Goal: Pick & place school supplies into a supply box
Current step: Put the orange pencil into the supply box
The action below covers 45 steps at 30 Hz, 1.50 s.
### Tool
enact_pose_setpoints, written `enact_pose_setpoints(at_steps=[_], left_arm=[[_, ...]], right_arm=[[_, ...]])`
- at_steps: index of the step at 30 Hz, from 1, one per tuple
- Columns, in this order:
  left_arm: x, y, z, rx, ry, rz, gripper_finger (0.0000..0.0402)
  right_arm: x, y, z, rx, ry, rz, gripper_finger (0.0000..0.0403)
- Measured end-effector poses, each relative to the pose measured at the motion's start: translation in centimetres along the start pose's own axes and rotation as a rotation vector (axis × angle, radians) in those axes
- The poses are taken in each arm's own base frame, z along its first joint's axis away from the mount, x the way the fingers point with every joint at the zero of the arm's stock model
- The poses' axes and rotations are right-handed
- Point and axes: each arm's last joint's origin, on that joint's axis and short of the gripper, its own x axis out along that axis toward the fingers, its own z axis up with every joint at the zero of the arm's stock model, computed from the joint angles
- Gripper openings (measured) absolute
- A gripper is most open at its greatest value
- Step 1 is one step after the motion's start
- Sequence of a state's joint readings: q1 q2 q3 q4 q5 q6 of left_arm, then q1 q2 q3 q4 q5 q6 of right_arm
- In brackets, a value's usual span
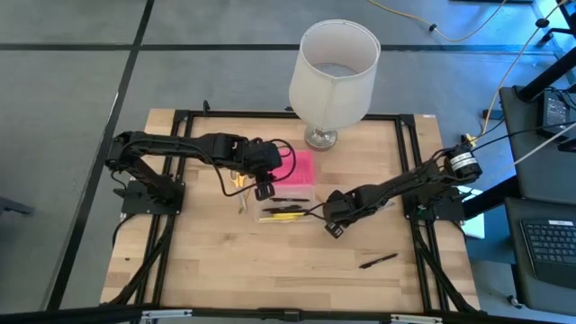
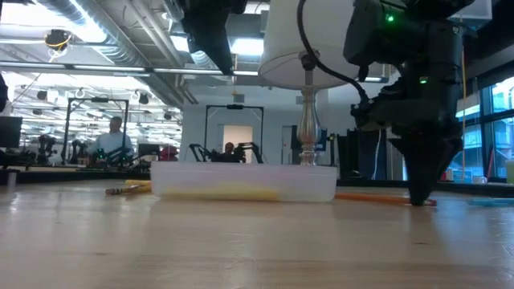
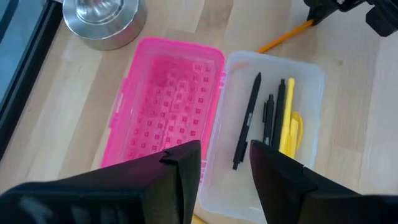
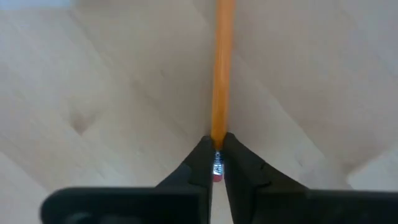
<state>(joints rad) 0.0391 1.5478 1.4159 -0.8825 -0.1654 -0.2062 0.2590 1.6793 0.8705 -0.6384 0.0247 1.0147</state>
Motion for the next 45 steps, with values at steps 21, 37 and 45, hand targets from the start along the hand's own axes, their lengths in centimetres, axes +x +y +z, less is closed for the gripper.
enact_pose_setpoints(at_steps=[21,37,45], left_arm=[[0.0,-0.2,1.0,-0.017,-0.098,-0.019,0.0130],[0.0,-0.2,1.0,-0.034,-0.098,-0.020,0.0130],[0.0,-0.2,1.0,-0.034,-0.098,-0.020,0.0130]], right_arm=[[-0.3,-1.6,-1.1,-0.032,0.089,-0.120,0.0025],[-0.2,-1.8,-1.8,-0.022,0.129,-0.138,0.0111],[-0.2,-1.3,-2.7,-0.059,0.147,-0.135,0.0114]])
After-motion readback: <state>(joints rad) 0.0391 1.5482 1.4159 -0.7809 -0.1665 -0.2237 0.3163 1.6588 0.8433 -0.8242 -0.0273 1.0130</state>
